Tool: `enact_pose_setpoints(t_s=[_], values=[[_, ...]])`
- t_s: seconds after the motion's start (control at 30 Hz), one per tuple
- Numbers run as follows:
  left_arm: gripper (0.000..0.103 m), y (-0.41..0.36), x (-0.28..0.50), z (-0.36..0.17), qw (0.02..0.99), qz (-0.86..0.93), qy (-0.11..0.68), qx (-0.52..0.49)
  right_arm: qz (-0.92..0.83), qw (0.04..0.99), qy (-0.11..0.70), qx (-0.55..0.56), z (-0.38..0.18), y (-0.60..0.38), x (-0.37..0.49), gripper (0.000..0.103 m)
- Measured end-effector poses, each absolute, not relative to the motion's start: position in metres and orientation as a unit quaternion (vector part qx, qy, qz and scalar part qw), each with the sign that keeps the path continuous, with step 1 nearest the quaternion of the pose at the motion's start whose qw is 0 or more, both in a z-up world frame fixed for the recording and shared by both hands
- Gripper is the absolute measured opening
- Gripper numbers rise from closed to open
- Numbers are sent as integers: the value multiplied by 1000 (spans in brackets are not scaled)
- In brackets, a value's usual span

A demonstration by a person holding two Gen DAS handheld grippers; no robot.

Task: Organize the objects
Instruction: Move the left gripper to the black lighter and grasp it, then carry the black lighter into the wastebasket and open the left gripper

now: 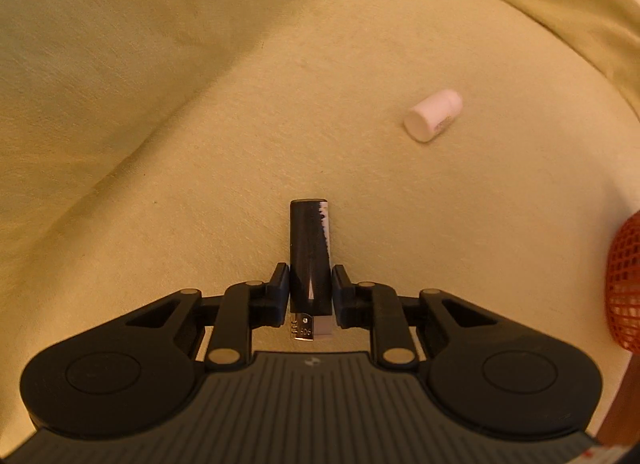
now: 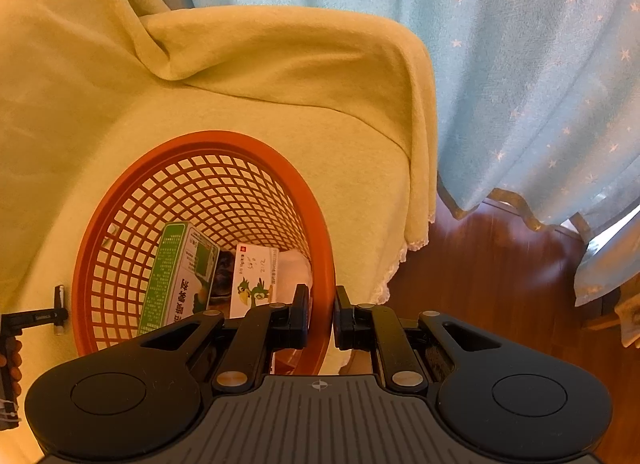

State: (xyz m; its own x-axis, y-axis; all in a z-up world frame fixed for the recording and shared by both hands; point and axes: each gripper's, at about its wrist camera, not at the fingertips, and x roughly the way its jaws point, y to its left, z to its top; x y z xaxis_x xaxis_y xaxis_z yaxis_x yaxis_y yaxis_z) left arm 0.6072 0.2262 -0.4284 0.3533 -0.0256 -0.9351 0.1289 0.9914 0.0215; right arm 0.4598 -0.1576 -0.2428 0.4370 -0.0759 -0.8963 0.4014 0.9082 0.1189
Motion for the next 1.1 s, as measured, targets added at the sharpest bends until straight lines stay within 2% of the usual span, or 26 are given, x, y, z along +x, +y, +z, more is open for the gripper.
enact_pose_setpoints(t_s=[0.33,0.67,1.1], values=[[18,206,576,-356,825,-83,557,55,-140,832,512,160,-243,-157,460,8],[18,155,550,-290,824,-143,544,68,-129,835,510,160,-241,-158,460,8],[18,99,534,-256,824,-199,526,69,-124,837,509,162,-242,-160,458,8]])
